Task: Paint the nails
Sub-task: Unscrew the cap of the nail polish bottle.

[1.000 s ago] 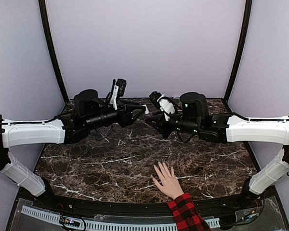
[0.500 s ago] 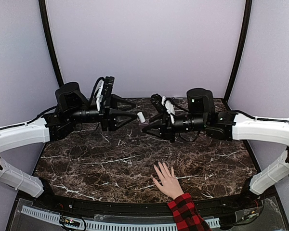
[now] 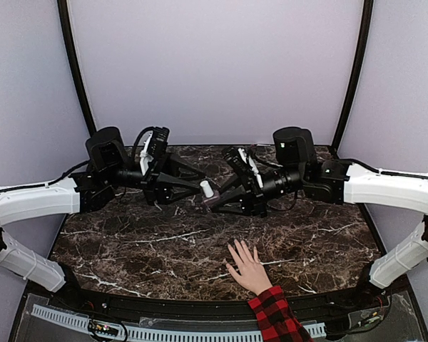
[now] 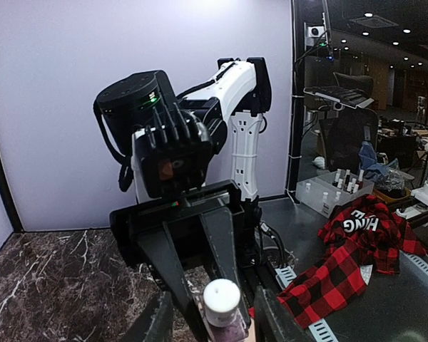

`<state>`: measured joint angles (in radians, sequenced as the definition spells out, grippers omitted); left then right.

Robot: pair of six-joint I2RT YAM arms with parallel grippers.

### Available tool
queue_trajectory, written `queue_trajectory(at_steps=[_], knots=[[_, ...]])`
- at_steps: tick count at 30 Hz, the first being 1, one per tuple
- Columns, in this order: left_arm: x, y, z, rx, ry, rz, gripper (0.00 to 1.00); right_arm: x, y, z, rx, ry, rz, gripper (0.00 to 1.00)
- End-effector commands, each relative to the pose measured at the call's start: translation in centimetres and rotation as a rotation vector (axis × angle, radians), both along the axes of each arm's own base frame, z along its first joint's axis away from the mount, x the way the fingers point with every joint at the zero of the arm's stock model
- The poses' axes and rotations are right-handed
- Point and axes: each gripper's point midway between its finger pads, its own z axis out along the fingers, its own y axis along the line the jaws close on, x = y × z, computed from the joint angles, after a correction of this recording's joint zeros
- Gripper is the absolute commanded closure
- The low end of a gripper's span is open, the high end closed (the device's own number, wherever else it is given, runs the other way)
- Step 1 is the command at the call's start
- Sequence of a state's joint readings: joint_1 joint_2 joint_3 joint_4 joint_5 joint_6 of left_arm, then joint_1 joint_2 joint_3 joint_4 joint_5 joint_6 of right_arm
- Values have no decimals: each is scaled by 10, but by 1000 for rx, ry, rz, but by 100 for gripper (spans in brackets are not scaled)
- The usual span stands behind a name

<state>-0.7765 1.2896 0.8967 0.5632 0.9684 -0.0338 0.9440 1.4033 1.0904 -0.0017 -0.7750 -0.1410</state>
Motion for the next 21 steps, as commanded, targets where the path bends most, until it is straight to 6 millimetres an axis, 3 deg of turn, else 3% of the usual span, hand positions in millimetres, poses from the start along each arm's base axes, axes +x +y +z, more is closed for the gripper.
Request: queue_trajectory(at_steps=[1,6,14,21], knots=[[-13,-4,2,-29,-39,-73,61,-7,4,14,37,-3,71,99],[-16,-9,1,-38,-38,-98,64,-9,6,13,37,3,86,99],[-15,-11,-1,-43,-35,-98,87,-7,6,12,32,5,74,99],[-5,-12,-1,-35,-9,-29,98,18,7,15,31,-23,-82,99]])
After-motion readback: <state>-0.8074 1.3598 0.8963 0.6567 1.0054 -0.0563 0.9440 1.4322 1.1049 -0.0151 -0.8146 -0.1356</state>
